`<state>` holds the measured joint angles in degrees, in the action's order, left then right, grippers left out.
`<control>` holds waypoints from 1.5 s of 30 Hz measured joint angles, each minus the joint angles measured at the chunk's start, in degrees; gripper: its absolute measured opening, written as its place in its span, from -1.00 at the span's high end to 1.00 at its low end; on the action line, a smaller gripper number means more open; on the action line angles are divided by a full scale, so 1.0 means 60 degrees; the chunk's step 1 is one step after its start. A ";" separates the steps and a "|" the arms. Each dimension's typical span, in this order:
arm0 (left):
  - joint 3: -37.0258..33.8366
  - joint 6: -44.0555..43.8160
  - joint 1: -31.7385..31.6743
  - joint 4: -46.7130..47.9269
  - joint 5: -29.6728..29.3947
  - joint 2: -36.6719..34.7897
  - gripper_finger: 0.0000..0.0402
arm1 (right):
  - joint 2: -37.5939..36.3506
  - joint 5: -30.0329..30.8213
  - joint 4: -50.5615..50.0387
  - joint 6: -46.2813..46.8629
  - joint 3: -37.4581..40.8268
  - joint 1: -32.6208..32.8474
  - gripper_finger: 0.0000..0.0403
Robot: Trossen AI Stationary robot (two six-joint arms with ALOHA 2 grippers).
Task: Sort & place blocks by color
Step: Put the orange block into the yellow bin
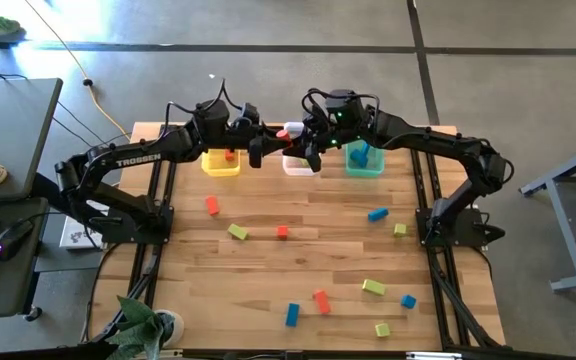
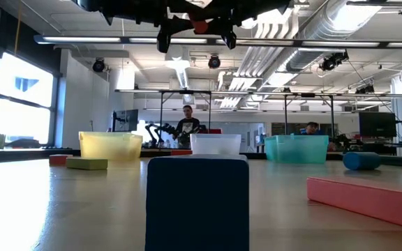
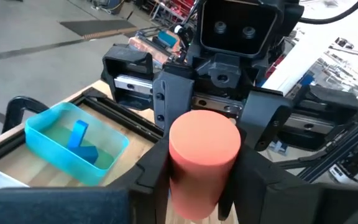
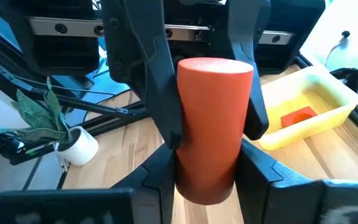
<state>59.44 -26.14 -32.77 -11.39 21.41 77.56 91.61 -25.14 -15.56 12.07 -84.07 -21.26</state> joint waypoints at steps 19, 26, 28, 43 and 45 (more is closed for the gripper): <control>0.0000 0.0880 -0.0396 0.4872 -0.5018 0.0008 0.50 | -0.0004 0.0411 -0.1065 -0.0349 0.0000 -0.0643 -0.13; 0.0000 0.0489 -0.0870 0.6245 -0.6528 0.0007 0.50 | -0.0003 0.0404 -0.1077 -0.0594 0.0000 -0.0830 -0.13; 0.0000 0.0451 -0.0965 0.6429 -0.6864 0.0058 0.50 | -0.0004 0.0407 -0.1077 -0.0597 0.0000 -0.0859 -0.13; 0.0000 0.0337 -0.1563 0.6636 -0.7712 0.1417 0.50 | -0.0004 0.0440 -0.1092 -0.0772 0.0004 -0.0914 -0.13; 0.0000 0.0249 -0.1635 0.6660 -0.7708 0.1673 0.50 | -0.0004 0.0441 -0.1098 -0.0772 0.0004 -0.0914 -0.13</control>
<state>59.44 -24.64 -42.58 28.57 -24.84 87.60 91.59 -22.50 -22.15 7.44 -84.05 -26.74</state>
